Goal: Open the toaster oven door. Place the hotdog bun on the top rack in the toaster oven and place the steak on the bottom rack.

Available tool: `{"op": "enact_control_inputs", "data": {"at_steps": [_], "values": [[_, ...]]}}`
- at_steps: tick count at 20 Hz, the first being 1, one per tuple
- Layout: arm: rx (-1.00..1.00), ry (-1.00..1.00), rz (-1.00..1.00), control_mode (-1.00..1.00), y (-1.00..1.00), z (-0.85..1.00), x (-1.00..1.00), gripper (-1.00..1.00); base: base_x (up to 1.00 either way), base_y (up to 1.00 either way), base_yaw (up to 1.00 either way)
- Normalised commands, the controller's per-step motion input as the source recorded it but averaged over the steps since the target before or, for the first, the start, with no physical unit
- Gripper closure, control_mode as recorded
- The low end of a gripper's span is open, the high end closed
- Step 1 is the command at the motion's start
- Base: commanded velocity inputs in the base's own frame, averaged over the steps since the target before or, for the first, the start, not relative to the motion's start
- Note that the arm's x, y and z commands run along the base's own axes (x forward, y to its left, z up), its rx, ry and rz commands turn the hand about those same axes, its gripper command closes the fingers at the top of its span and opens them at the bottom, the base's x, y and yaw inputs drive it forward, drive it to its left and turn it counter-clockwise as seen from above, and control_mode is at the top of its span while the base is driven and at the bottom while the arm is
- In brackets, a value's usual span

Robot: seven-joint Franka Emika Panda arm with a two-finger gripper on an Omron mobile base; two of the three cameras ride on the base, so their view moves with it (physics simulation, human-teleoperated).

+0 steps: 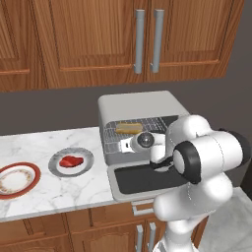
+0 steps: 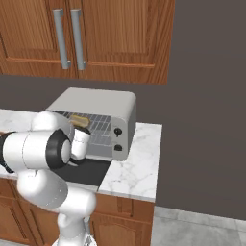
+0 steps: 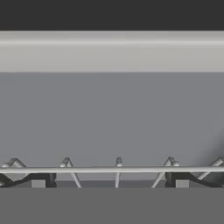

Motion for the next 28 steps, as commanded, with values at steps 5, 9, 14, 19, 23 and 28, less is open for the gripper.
{"op": "enact_control_inputs", "data": {"at_steps": [5,9,14,19,23,28], "values": [[0.01,0.29,0.0,-1.0,0.08,-0.2,-0.59,-1.0,0.0,0.0,0.0],[0.0,0.25,0.0,-1.0,0.14,-0.03,-0.7,-1.0,0.0,0.0,0.0],[0.0,0.23,0.0,-1.0,0.15,-0.01,-0.78,-1.0,0.0,0.0,0.0],[0.0,0.25,0.0,-1.0,0.16,0.0,-0.77,-1.0,0.0,0.0,0.0],[-0.02,0.11,0.0,-1.0,0.03,0.02,-0.21,-1.0,0.0,0.0,0.0],[-0.09,-0.08,0.0,-1.0,-0.02,0.2,0.5,-1.0,0.0,0.0,0.0]]}}
